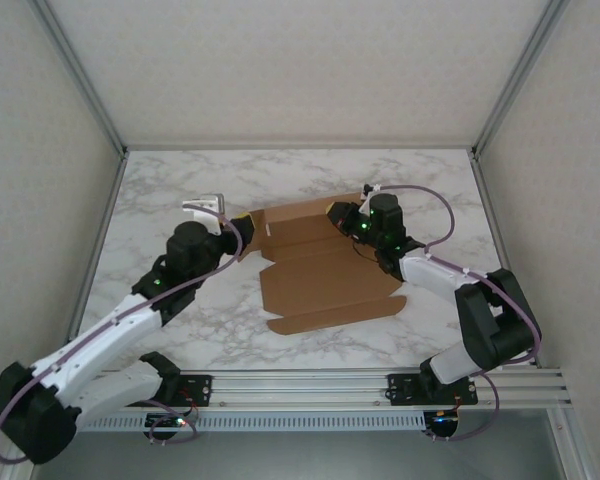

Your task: Fold the paper box

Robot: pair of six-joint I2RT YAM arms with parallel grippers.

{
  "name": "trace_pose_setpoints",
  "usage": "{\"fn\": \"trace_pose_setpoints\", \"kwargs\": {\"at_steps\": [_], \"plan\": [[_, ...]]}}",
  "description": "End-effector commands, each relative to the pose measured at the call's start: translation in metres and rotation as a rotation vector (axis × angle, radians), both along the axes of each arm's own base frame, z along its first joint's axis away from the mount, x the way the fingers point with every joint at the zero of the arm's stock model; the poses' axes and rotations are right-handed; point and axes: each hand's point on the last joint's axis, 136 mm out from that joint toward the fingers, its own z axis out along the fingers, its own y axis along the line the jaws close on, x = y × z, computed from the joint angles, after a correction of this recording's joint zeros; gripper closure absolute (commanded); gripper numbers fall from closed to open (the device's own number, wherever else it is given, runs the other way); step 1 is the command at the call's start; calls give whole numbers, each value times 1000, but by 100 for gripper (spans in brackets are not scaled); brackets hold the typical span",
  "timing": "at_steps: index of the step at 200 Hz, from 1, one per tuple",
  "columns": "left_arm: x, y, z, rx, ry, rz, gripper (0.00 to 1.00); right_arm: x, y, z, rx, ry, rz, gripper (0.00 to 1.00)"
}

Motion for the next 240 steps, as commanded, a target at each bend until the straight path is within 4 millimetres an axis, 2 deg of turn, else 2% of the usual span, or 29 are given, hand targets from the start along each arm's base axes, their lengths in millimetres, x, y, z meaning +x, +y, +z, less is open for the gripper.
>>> {"fn": "trace_pose_setpoints", "kwargs": {"at_steps": [1, 17, 36, 55, 76, 107, 119, 149, 199, 219, 240], "plan": [[-12, -6, 36, 76, -154, -99, 37, -4, 10, -3, -62, -19, 135, 94], [-8, 12, 45, 101, -211, -10, 32, -5, 10, -5, -70, -11, 178, 94], [6, 27, 35, 203, -172, 44, 33, -8, 11, -7, -91, -12, 208, 94], [34, 62, 13, 210, -29, 157, 42, -10, 10, -9, -102, -13, 218, 94], [50, 94, -15, 114, 51, 245, 47, -11, 10, -11, -107, -13, 219, 94], [61, 109, -64, 45, 164, 275, 47, -11, 9, -12, -102, -8, 213, 94], [60, 107, -77, 28, 188, 247, 47, -11, 8, -13, -103, -5, 207, 94], [51, 79, -101, -12, 293, 107, 51, -9, 4, -15, -109, 3, 178, 93], [15, 68, -130, -82, 363, 67, 49, -6, 2, -15, -92, 4, 154, 93], [10, 69, -141, -95, 378, 87, 47, -4, 3, -14, -76, 4, 153, 93], [11, 63, -144, -122, 384, 67, 48, -3, 5, -15, -66, 10, 154, 93]]}}
